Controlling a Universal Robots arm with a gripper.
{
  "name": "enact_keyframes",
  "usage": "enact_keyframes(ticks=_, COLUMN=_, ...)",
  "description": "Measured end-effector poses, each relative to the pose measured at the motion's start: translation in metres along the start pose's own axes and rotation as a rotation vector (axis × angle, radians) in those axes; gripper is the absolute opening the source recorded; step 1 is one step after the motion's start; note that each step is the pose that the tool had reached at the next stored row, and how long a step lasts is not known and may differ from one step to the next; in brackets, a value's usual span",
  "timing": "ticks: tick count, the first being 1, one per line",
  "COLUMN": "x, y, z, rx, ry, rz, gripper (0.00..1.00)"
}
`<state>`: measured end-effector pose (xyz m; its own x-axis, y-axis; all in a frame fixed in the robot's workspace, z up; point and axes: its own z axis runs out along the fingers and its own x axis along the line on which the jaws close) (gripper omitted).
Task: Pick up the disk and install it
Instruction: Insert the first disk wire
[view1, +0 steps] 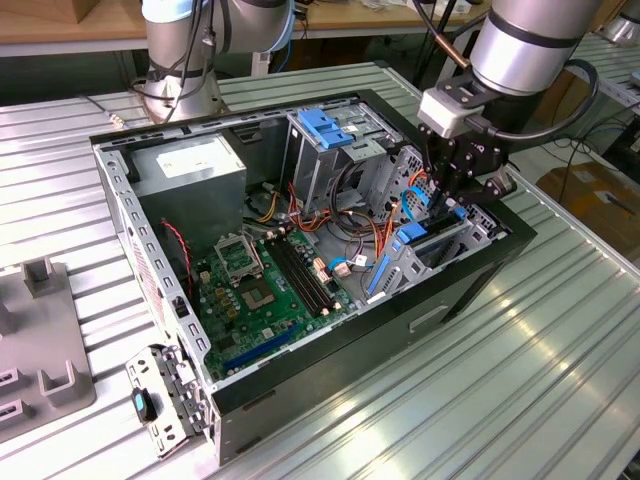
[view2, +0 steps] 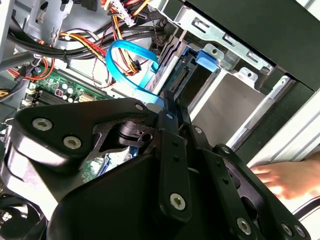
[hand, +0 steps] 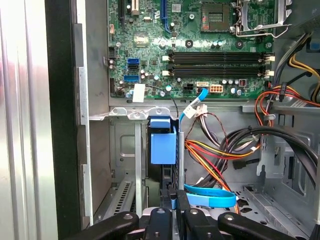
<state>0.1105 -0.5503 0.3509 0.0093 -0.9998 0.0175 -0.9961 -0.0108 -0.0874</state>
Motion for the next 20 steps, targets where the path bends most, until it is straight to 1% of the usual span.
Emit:
enact_keyframes(ticks=4, x=0.0000, y=0.0000, z=0.0001, rx=0.0001, ry=0.0000, rz=0.000, gripper=0.16)
enact_keyframes(ticks=8, x=0.0001, y=0.0002, z=0.0003, rx=0.0060, ry=-0.0005, rz=-0.006, gripper=0.16)
enact_keyframes(ticks=12, x=0.0017, y=0.0005, z=0.0004, rx=0.0102, ry=-0.0006, rz=-0.007, gripper=0.16)
enact_keyframes(ticks=20, x=0.0017, y=0.0012, z=0.0010, rx=0.0104, ry=-0.0006, rz=-0.007, gripper=0.16)
